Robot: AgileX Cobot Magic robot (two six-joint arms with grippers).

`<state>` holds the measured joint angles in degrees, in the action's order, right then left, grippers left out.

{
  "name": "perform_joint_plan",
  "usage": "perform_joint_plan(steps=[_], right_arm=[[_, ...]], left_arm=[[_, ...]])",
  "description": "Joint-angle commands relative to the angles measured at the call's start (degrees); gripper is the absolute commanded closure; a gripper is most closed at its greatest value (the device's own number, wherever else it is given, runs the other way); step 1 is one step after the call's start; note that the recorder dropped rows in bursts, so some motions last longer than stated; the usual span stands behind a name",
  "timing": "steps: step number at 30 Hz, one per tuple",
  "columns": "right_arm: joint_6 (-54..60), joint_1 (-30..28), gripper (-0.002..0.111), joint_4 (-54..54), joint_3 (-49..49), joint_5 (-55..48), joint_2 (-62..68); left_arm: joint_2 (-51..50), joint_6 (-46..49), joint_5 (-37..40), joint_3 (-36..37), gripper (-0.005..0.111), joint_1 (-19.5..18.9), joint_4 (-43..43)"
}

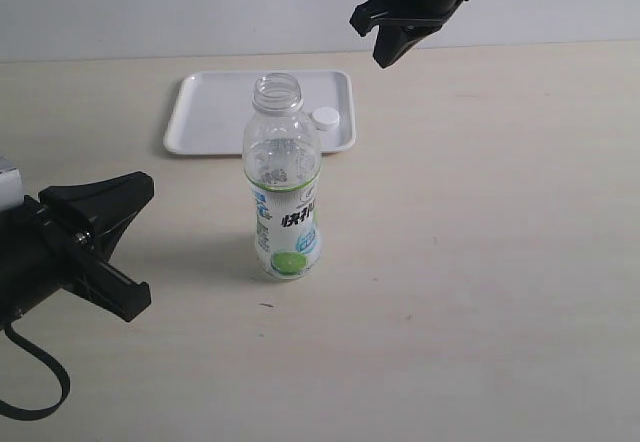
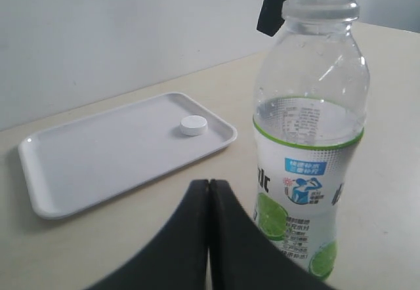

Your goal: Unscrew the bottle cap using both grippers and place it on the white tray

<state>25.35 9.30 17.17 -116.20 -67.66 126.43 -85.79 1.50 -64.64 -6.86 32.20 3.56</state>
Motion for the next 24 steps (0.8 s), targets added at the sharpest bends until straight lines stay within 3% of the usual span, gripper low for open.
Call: perform_joint_plan(steps=[1,20,23,24], right_arm=[[0.0,0.1,0.108,0.0,-0.2,0.6,-0.6],[0.0,0.1,0.108,0.5,-0.2,0.2,-0.6],[0.0,0.1,0.108,0.8,-0.2,0.4,-0.6],[0.1,0.1,0.108,0.8,-0.2,0.3,-0.6]], left_arm=[[0.4,-0.2,-0.5,0.4,0.107,-0.2,-0.7],[0.2,3.1,-0.1,0.4,0.107,-0.2,-0.8],[6.7,2.3,9.0,0.4,0.107,-0.2,-5.3],[10.8,0.1,16.0,0.4,0.107,-0.2,-8.8]])
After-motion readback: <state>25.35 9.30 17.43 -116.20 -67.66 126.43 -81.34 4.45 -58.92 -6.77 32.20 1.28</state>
